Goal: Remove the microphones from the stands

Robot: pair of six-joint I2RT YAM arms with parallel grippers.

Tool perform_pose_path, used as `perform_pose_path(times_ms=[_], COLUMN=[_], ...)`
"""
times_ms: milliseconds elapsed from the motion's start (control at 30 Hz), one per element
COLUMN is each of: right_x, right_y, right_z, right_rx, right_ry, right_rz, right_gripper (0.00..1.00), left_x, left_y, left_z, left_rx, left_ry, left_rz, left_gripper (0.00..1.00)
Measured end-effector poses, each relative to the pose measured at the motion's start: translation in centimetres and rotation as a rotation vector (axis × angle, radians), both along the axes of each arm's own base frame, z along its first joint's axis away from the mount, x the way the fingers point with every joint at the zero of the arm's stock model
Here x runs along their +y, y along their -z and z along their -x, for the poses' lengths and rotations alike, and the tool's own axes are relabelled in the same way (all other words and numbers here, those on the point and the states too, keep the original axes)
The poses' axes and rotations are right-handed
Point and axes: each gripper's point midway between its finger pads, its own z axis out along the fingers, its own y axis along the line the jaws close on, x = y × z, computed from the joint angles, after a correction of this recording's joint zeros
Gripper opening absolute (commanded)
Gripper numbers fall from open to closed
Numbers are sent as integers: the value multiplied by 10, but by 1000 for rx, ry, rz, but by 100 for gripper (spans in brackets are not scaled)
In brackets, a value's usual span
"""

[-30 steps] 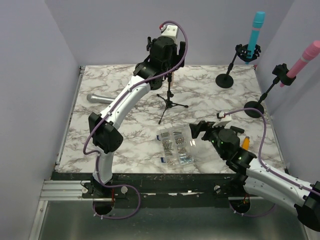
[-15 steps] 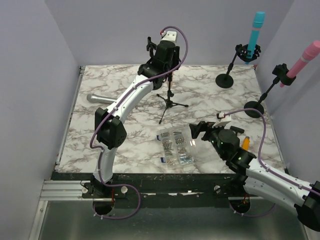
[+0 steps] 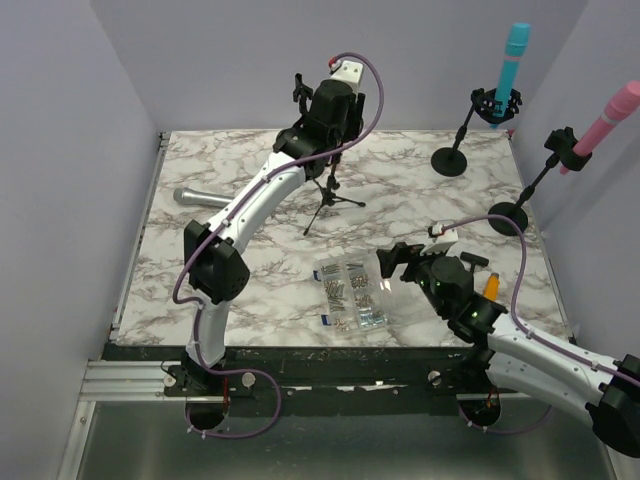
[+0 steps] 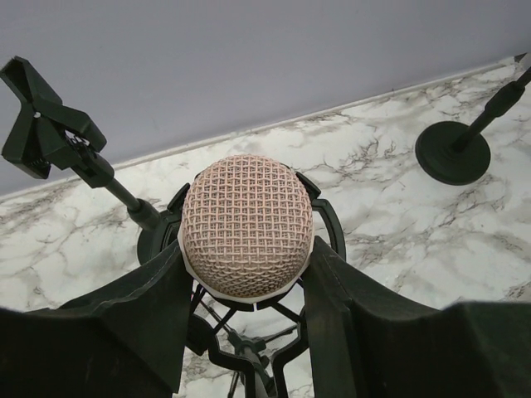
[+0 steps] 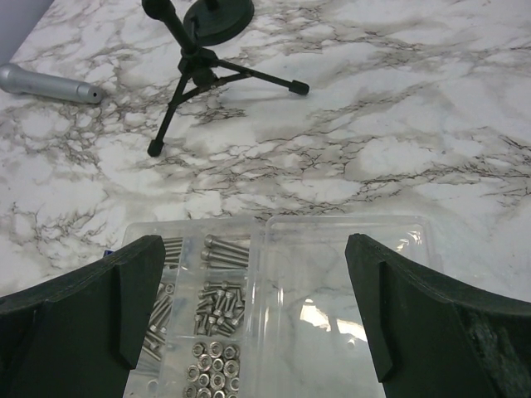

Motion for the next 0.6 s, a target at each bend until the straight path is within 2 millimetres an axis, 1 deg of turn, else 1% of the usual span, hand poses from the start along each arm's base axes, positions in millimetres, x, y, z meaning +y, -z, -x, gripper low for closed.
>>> perform_pose_path(times_ms=[200,333,467,600], right_x=[1,1,1,1], right_y=[0,0,0,1], right_z=[-1,-1,-1,-1], right_rx=[-1,-2,-2,-1], right_ry=[0,0,0,0], right_rz=[-1,-2,-2,-1], right_gripper=[100,100,100,100], left_x=[1,1,3,3], left_y=[-23,-29,-23,-14], left_z=[9,14,19,19], left_rx=[-22,-19,-3,10], left_ry=[16,26,34,34], left_rz=[12,23,17,8], left_gripper=[0,0,0,0])
